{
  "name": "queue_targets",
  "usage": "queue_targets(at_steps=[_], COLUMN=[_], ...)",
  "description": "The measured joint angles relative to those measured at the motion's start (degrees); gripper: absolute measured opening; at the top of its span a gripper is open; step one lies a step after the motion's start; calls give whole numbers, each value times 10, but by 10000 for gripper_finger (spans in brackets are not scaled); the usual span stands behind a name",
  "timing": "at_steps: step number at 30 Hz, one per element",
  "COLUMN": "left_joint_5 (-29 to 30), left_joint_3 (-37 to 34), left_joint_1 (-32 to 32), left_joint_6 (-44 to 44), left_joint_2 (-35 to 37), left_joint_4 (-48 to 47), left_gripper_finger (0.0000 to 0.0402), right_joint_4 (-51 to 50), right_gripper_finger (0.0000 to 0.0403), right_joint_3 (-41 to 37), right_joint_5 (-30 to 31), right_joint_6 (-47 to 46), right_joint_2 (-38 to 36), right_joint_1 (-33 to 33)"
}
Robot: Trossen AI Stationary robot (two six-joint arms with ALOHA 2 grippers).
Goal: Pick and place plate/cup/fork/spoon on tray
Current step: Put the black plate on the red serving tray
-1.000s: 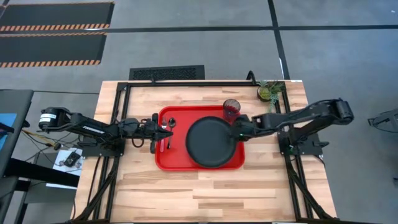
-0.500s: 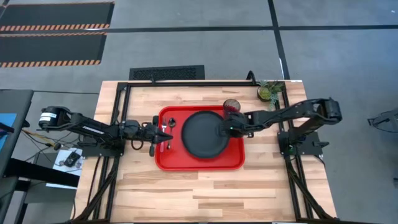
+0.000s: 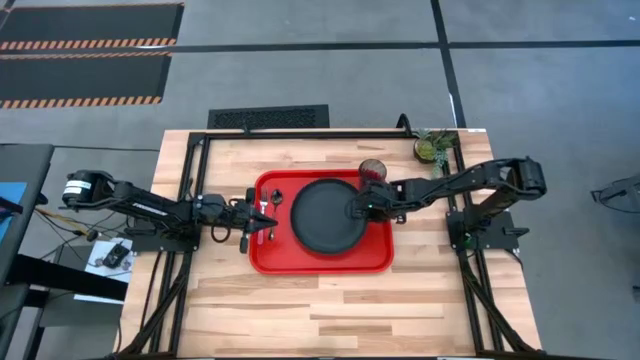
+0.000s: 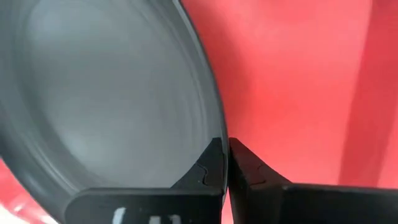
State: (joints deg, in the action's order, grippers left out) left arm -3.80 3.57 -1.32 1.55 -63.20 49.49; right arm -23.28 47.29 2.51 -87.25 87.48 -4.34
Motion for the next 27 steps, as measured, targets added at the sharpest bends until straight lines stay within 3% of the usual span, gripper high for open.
queue_targets(at_steps=[16, 27], left_joint_5=[0, 0], left_joint_3=[0, 0], left_joint_1=[0, 0], left_joint_6=[8, 12], left_joint_2=[0, 0], left_joint_4=[5, 1], left_gripper_finger=[0, 0], right_joint_4=[11, 91], right_gripper_finger=[18, 21], right_joint_3=[0, 0], right_joint_5=[-10, -27], right_joint_6=[-48, -39], right_joint_2=[2, 59], right_joint_1=[24, 19])
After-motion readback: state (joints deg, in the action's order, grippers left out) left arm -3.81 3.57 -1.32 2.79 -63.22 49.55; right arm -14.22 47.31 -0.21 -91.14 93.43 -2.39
